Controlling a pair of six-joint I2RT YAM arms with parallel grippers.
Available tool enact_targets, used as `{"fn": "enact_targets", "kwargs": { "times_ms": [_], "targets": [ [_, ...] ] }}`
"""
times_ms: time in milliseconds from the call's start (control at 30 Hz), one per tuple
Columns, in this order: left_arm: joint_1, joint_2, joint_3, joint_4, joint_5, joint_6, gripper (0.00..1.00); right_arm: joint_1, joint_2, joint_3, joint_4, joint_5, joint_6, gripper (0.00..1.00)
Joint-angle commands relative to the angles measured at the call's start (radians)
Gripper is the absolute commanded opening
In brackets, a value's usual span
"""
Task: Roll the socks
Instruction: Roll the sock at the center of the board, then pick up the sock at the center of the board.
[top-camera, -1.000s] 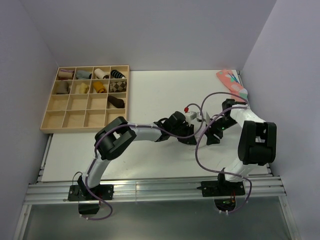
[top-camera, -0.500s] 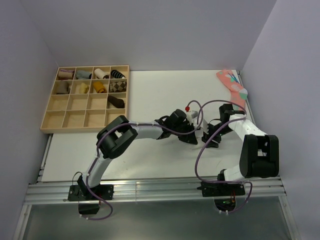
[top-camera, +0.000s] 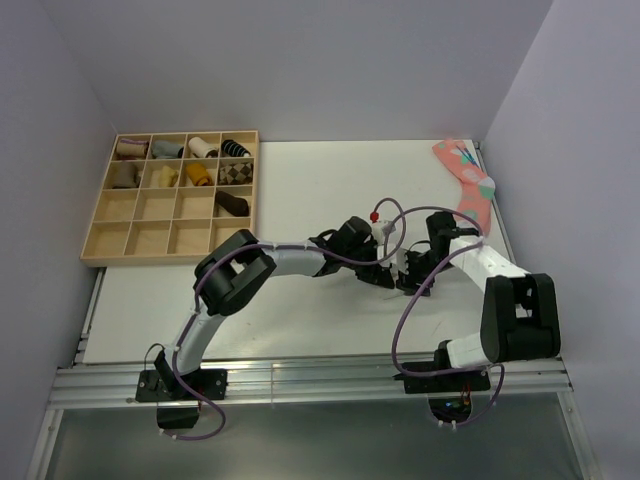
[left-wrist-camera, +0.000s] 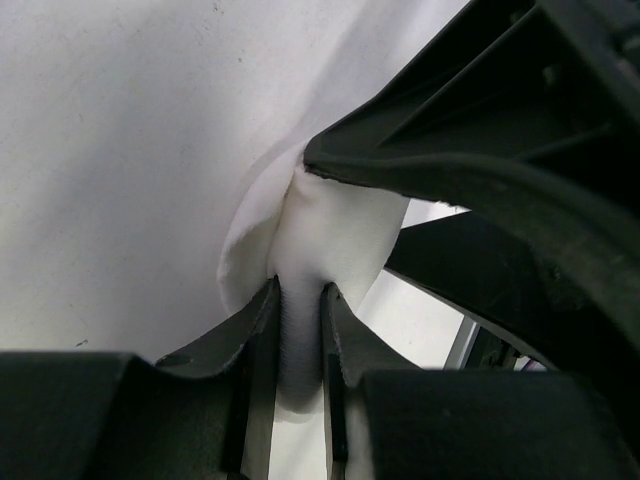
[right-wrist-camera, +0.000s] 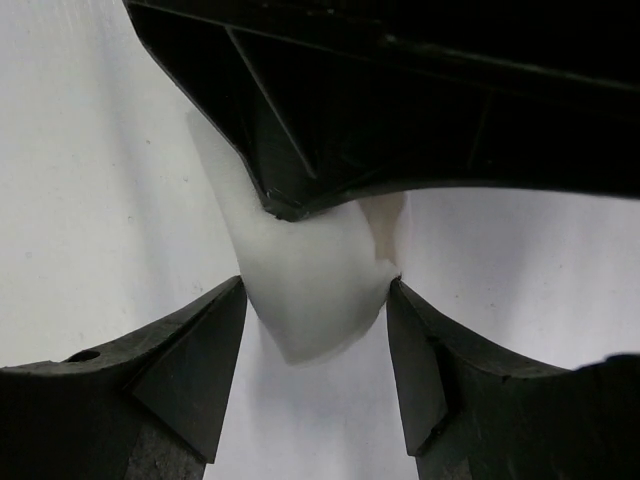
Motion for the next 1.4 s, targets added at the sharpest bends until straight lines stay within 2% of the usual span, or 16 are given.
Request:
{"fn": "enact_targets", "kwargs": {
  "times_ms": [0, 467, 733, 1167, 1300, 1333, 1367],
  "targets": [
    [0.009, 0.083, -0.042, -0.175, -0.049, 0.027, 0.00, 0.025, -0.010, -0.021, 0.052, 0.016, -0.013, 0.65],
    [0.067, 0.109, -0.046, -0.110, 0.081, -0.039, 0.00, 0.082, 0.077, -0.002, 0.061, 0.096, 0.013, 0.62],
    [0.070, 0.121, -0.036, -0.125, 0.098, -0.031, 0.00, 0.103, 0.121, 0.039, 0.059, 0.100, 0.059, 0.60],
    [0.090, 0.176, -0.001, -0.132, 0.217, -0.080, 0.01, 0.140, 0.158, 0.087, 0.030, 0.096, 0.094, 0.55],
    [0.096, 0.191, 0.007, -0.139, 0.237, -0.103, 0.01, 0.146, 0.177, 0.113, -0.002, 0.100, 0.099, 0.48],
    [0.098, 0.194, 0.014, -0.139, 0.236, -0.106, 0.02, 0.149, 0.187, 0.117, -0.010, 0.102, 0.100, 0.42],
    [0.098, 0.195, 0.017, -0.139, 0.239, -0.108, 0.02, 0.149, 0.194, 0.123, -0.019, 0.102, 0.100, 0.40]
  ]
}}
